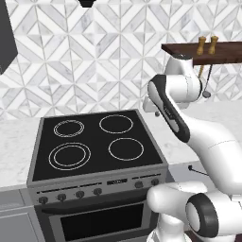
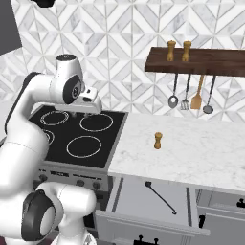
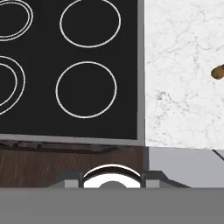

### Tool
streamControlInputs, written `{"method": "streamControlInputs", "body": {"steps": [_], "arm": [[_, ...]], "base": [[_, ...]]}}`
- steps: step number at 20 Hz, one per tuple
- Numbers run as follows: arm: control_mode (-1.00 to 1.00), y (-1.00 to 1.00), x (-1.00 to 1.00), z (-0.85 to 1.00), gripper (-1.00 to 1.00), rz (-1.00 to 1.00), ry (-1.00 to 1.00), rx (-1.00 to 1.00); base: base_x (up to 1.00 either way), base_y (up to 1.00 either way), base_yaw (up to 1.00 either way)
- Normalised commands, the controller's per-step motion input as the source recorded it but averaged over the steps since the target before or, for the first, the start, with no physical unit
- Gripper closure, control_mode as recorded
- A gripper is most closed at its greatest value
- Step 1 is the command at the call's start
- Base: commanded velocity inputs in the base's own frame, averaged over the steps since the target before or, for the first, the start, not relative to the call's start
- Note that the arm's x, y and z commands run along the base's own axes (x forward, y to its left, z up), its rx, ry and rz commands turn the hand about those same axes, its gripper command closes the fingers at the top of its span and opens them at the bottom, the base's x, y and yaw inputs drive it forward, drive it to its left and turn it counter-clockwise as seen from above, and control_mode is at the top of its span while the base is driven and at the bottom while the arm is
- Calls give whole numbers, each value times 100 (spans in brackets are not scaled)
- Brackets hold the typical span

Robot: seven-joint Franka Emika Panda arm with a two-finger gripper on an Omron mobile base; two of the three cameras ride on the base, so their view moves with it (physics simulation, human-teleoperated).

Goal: Pick the ladle from the drawer and place it on the counter.

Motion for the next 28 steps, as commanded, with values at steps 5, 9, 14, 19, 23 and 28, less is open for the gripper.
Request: {"method": "streamControlInputs", "body": {"steps": [5,9,14,19,23,28], "arm": [[-100,-8,-40,-3,-100,-3,-1,1],[-100,-10,-81,-7,-100,-4,-11,0],[100,0,-30,-7,-100,0,0,0],[100,0,0,0,-100,0,0,0],[100,0,0,0,-100,0,0,0],[-100,-4,-2,0,-100,-10,0,1]], "base": [[0,0,0],[0,0,0],[-15,25,-1],[-1,77,-5],[0,55,-15],[-5,3,-28]]}}
